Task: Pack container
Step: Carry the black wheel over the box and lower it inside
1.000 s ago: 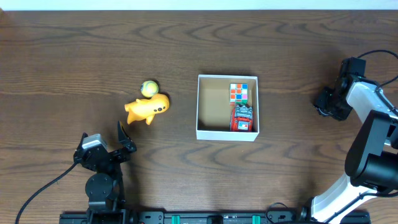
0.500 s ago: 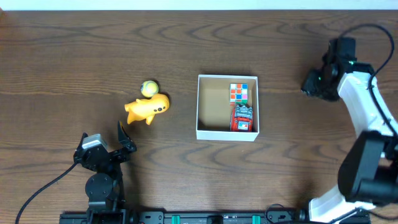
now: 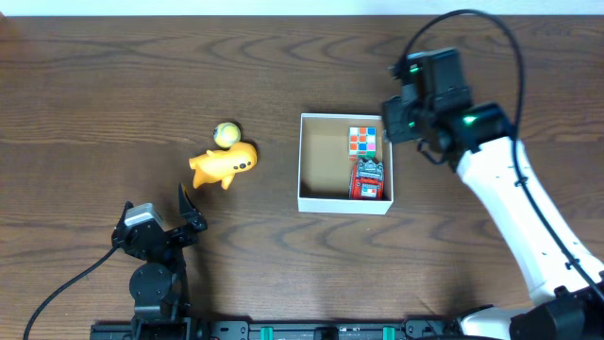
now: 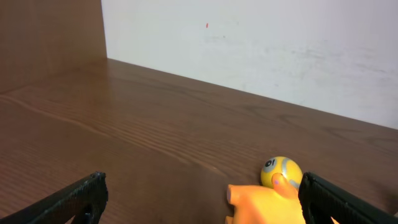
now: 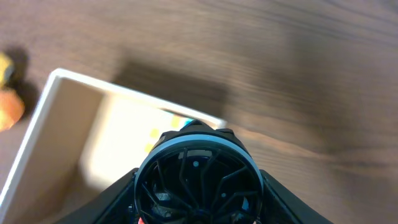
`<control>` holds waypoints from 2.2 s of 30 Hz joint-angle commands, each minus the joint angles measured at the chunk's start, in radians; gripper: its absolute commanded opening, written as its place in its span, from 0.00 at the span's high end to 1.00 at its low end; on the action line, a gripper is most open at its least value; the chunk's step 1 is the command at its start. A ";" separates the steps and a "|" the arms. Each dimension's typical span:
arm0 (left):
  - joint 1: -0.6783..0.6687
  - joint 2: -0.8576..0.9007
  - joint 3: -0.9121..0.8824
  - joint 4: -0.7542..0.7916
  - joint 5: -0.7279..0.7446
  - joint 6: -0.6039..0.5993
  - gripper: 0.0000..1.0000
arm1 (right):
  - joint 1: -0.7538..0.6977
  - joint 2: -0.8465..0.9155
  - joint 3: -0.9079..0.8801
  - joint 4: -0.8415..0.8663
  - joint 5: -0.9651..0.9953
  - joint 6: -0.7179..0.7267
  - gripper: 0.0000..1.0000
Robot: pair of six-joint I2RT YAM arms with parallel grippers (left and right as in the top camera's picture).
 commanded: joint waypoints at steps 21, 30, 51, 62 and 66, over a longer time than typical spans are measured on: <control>-0.002 -0.006 -0.030 -0.016 -0.001 0.010 0.02 | 0.137 0.237 0.017 0.040 0.198 -0.029 0.44; -0.002 -0.006 -0.030 -0.016 -0.001 0.010 0.02 | 0.135 0.240 0.016 0.036 0.198 -0.019 0.44; -0.002 -0.006 -0.030 -0.016 -0.001 0.010 0.02 | 0.135 0.243 0.015 -0.008 0.206 0.073 0.39; -0.002 -0.006 -0.030 -0.016 -0.001 0.010 0.02 | 0.135 0.230 0.038 0.014 0.206 0.073 0.32; -0.002 -0.006 -0.030 -0.016 -0.001 0.010 0.02 | 0.129 0.188 0.119 -0.042 0.240 0.127 0.30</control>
